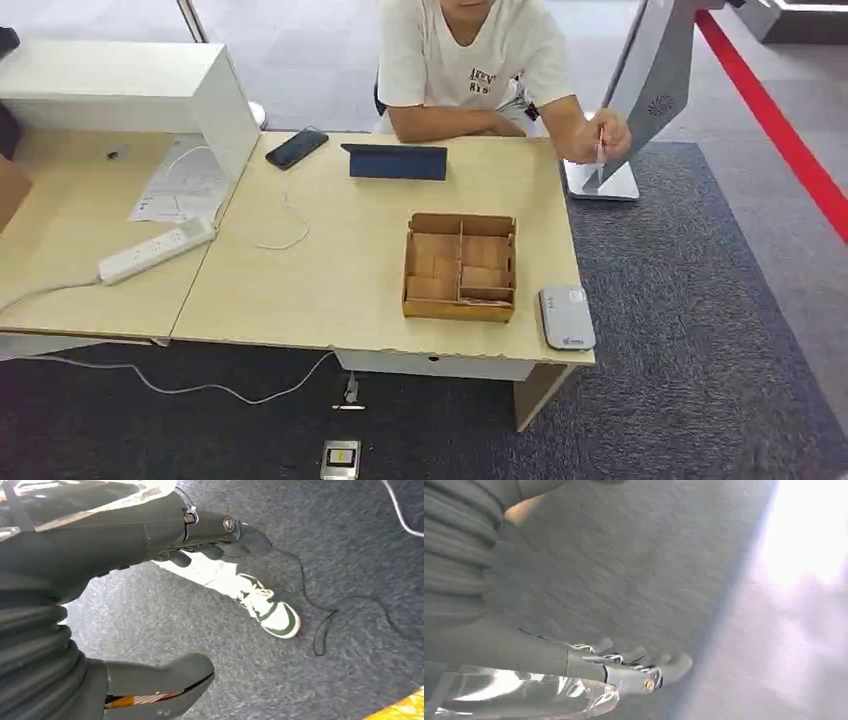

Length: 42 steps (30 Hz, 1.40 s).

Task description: Pass the card to the sensor for recognition and then transmit it.

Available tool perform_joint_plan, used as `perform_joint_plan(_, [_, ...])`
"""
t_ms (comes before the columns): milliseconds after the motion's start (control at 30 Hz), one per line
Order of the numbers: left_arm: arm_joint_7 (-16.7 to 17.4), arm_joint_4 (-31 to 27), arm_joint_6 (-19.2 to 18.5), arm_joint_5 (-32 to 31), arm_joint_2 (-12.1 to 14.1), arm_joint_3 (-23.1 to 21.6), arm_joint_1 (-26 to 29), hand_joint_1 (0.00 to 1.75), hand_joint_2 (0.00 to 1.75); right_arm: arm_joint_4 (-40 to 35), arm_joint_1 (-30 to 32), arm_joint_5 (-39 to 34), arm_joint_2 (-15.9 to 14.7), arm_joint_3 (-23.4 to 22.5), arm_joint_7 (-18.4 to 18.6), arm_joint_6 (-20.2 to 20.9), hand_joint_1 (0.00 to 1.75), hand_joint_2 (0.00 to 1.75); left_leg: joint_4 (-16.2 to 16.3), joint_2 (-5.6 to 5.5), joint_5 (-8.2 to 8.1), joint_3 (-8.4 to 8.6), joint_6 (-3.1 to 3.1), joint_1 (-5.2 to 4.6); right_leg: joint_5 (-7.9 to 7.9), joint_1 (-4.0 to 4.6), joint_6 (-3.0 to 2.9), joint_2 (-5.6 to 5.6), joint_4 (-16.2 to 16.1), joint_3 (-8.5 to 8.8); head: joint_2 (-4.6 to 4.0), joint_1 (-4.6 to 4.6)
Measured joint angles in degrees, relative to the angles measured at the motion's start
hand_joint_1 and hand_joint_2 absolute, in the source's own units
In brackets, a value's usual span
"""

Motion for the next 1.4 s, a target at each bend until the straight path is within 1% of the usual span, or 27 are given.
perform_joint_plan(67, [-0.2,0.1,0.1,-0.1,0.0,0.0,-0.4,0.0,1.75,-7.6,1.7,2.1,-0.3,5.3,-1.4,-3.8,0.0,1.75,0.0,0.19,-0.05,0.04,0.0,0.0,0.0,0.0,0.0,0.17,0.0,0.02,0.0,0.0])
perform_joint_plan(100, [-0.3,0.1,0.2,-0.1,0.0,0.0,-0.7,0.0,1.75,-11.6,2.4,5.0,-0.3,8.7,-2.2,-6.1,0.0,1.75,0.0,0.19,-0.05,0.04,0.0,0.0,-0.01,0.0,0.0,0.18,0.0,0.0,0.0,0.04])
perform_joint_plan(133, [-0.6,0.1,0.4,-0.1,0.0,0.0,-0.8,0.0,1.75,-14.9,2.7,8.7,-0.3,12.1,-2.9,-7.9,0.0,1.75,0.0,0.19,-0.04,0.03,0.0,0.0,0.0,0.0,0.0,0.18,0.0,-0.01,0.02,0.0])
perform_joint_plan(200, [-1.0,0.2,0.6,-0.1,0.0,0.0,-0.9,0.0,1.75,-20.4,2.8,21.6,-0.5,18.0,-4.2,-11.7,0.0,1.75,0.0,0.17,-0.02,0.04,0.01,0.01,0.0,0.01,0.01,0.17,0.0,0.01,0.02,-0.02])
perform_joint_plan(233, [-1.2,0.3,0.7,-0.1,0.0,0.0,-1.0,0.0,1.75,-22.7,2.8,26.7,-0.6,21.1,-4.1,-12.4,0.0,1.75,0.0,0.17,0.04,0.07,0.02,0.02,0.01,0.02,0.01,0.16,0.0,0.02,0.0,0.07])
perform_joint_plan(267, [-1.3,0.3,0.7,-0.1,0.0,0.0,-1.0,0.0,1.75,-24.6,2.6,30.4,-0.7,24.0,-3.9,-12.9,0.0,1.75,0.0,0.14,0.07,0.06,0.03,0.03,0.01,0.04,0.02,0.12,0.0,0.01,0.0,0.02])
perform_joint_plan(367, [-1.4,0.3,1.0,-0.1,-0.2,0.0,-1.0,0.0,1.75,-28.8,1.6,38.4,-0.5,31.8,-1.6,-12.9,0.0,1.75,0.0,0.05,0.15,0.03,0.04,0.03,0.05,0.03,0.06,0.04,0.0,0.01,0.0,0.02])
perform_joint_plan(467, [-1.5,0.4,1.5,0.0,-0.3,0.0,-1.1,0.0,1.75,-31.3,-0.1,42.5,-0.1,37.9,0.1,-12.9,0.0,1.75,0.0,0.06,0.15,0.02,0.04,0.03,0.07,0.03,0.04,0.04,0.0,-0.01,0.0,0.0])
perform_joint_plan(633, [-1.7,0.6,2.3,0.0,-0.7,0.1,-1.2,0.0,1.75,-31.7,-4.3,49.3,0.8,45.6,1.1,-13.9,0.0,1.75,0.0,0.07,0.15,-0.03,0.04,0.03,0.08,0.03,0.03,0.04,0.0,-0.08,0.0,0.0])
perform_joint_plan(700, [-1.9,0.7,2.4,-0.1,-0.8,0.1,-1.3,0.0,1.75,-30.9,-6.4,52.5,1.1,47.9,2.0,-14.7,0.0,1.75,0.0,0.07,0.15,-0.05,0.04,0.03,0.08,0.03,0.03,0.04,0.0,-0.09,0.0,0.0])
perform_joint_plan(833, [-2.1,0.9,2.7,-0.7,-0.9,0.2,-1.3,0.0,1.75,-26.9,-11.2,59.3,1.9,51.7,4.2,-15.3,0.0,1.75,0.0,0.07,0.15,-0.07,0.04,0.03,0.08,0.03,0.02,0.04,0.0,-0.12,0.02,0.0])
perform_joint_plan(967, [-2.8,1.0,2.7,-0.9,-0.9,0.2,-1.4,0.0,1.75,-21.8,-16.4,70.0,3.2,53.4,7.1,-16.3,0.0,1.75,0.0,0.07,0.15,-0.07,0.03,0.04,0.1,0.04,0.01,0.04,0.0,-0.16,0.0,0.04])
perform_joint_plan(1100, [-3.2,1.2,2.7,-0.8,-0.9,0.3,-1.3,0.0,1.75,-16.3,-20.2,76.7,4.4,54.0,10.8,-16.4,0.0,1.75,0.0,0.06,0.15,-0.12,0.03,0.04,0.1,0.04,0.01,0.04,0.0,-0.18,0.0,0.02])
perform_joint_plan(1300, [-3.3,1.2,2.7,-0.8,-0.9,0.3,-1.2,0.0,1.75,-8.7,-25.1,79.6,5.5,54.1,15.5,-16.0,0.0,1.75,0.0,0.06,0.15,-0.14,0.03,0.03,0.1,0.04,0.02,0.04,0.0,-0.21,0.0,0.02])
perform_joint_plan(1400, [-3.3,1.2,2.7,-0.9,-0.9,0.3,-0.9,0.0,1.75,-6.5,-26.7,79.7,5.6,54.1,16.5,-15.9,0.0,1.75,0.0,0.05,0.15,-0.16,0.04,0.03,0.1,0.04,0.02,0.04,0.0,-0.23,0.0,0.02])
